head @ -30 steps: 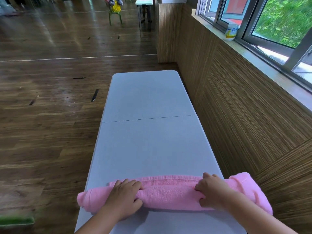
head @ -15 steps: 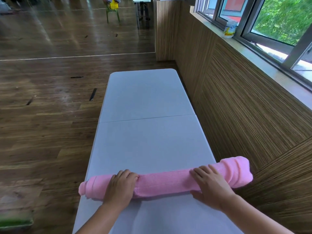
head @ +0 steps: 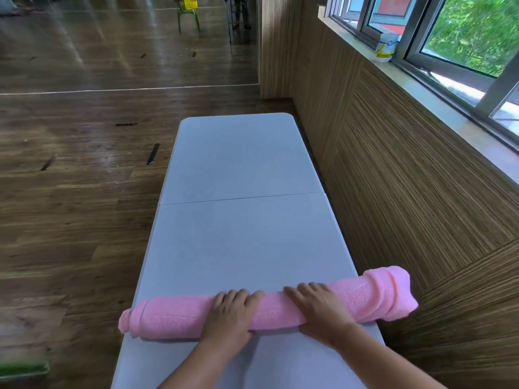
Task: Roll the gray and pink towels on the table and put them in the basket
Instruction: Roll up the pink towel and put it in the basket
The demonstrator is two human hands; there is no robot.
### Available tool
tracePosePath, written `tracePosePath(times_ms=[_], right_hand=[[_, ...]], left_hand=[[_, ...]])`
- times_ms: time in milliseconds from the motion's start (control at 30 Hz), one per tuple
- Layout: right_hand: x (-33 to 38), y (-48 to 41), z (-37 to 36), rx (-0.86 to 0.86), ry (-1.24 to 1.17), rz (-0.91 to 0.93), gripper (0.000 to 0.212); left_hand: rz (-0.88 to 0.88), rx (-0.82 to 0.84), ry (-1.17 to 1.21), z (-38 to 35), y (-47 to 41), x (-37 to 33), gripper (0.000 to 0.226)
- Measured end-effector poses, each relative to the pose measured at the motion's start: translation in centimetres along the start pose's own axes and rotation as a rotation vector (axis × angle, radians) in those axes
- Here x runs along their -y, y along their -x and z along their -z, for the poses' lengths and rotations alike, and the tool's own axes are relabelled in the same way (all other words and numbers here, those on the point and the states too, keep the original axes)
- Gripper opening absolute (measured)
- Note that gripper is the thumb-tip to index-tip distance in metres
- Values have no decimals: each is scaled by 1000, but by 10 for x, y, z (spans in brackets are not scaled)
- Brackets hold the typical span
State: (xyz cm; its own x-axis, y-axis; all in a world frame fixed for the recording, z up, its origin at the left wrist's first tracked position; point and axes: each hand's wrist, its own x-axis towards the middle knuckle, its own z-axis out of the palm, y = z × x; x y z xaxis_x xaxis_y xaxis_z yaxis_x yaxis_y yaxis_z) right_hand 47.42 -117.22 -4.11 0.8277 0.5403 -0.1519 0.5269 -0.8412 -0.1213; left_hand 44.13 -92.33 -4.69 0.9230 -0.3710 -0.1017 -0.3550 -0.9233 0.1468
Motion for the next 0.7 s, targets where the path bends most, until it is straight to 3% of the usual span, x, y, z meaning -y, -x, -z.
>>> tracePosePath(times_ms=[200,433,600,700], right_hand=[[-100,57,23,64,19,-254,82],[-110,54,43,253,-74,-311,93],[-99,24,62,156,-143,-430,49],[-87,-4,67,122,-148,-491,55]], left_hand=[[68,40,-28,9,22,55,80],[297,166,-98,30,45,107,81],[450,105,52,51,27,110,68],[610,18,184,58,6,112,70]])
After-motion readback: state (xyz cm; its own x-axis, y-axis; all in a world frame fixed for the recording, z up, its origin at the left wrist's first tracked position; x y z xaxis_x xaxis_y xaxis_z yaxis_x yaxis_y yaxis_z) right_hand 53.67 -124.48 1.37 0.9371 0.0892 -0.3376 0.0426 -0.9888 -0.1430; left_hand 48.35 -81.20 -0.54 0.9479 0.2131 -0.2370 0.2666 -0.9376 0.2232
